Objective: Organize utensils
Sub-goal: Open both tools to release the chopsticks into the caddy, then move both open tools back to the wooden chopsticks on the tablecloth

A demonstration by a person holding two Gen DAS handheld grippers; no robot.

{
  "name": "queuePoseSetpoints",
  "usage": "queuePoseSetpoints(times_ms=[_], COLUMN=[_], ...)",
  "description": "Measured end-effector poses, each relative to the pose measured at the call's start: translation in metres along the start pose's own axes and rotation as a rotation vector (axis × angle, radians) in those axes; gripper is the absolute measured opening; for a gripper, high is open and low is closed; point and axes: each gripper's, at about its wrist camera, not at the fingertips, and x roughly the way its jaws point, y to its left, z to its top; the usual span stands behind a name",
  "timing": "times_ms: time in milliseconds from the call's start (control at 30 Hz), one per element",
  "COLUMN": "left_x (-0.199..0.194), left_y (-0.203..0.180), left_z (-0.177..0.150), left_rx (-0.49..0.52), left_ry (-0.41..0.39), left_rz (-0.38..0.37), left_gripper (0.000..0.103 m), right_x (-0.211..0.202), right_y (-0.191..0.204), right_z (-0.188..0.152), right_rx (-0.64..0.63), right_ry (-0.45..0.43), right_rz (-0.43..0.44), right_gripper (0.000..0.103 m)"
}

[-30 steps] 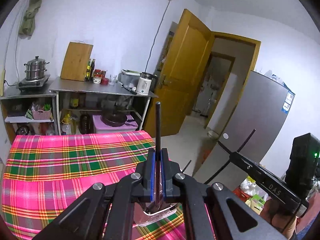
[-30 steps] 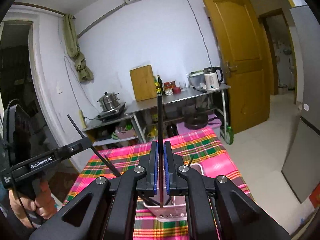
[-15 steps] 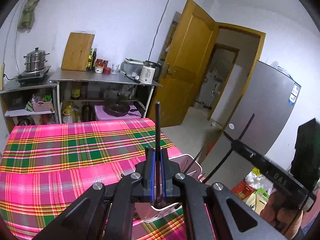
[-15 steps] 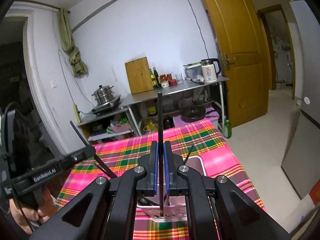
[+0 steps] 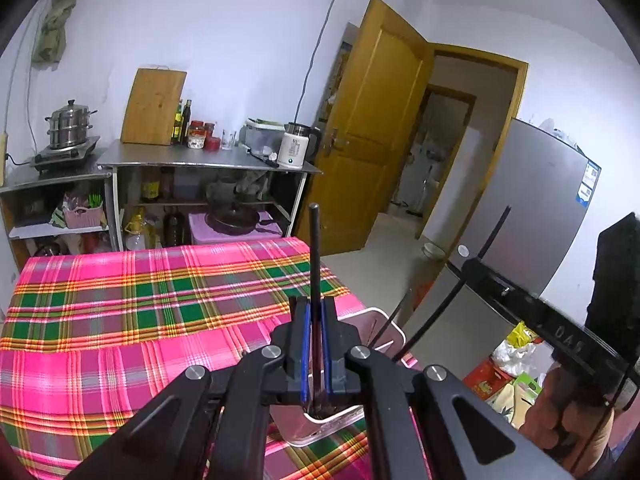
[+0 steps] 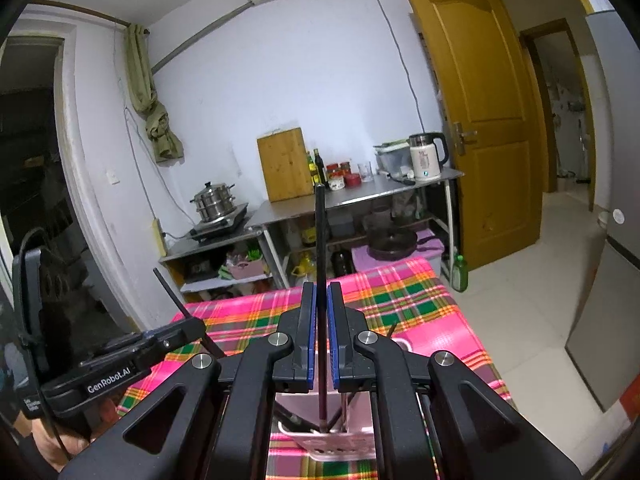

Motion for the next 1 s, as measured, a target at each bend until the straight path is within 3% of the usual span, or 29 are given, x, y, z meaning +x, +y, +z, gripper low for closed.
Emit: queuePoseSetpoints(times_ms=[400,467,567,667,1000], left_x=[0.019,0.018,0.012,0.002,-0.041], left_y=[0.0,0.001,0.005,0.008,0.015], left_z=[-0.028,-0.03,-0.031,-0.03,-0.037], left_rx=[0.007,0.011,-0.003,-0.01,-0.02], left_ry=[0.082,0.084,0.075,0.057,0.009], left_rz=[0.001,0.017,0.018,0.029,0.051], left_gripper=[0.005,0.013,0.021,0.022,0.025], right_x=[0.036,0.036,0.033,0.026,-0.006], right_y=[-0.014,-0.015,-0.014,-0.016,-0.011], right_z=[-0.049,-0.051,-0.051,-0.047,-0.053], right_rx=[0.038,0.039,0.025,0.02,0.027], right_ry=[0.16,0.174,0.18,0.163,0.127], right_rz=[-0.006,-0.001,-0.009,-0.013,0.004], right_gripper=[0.006,0.006,0.007,0.015,0.025])
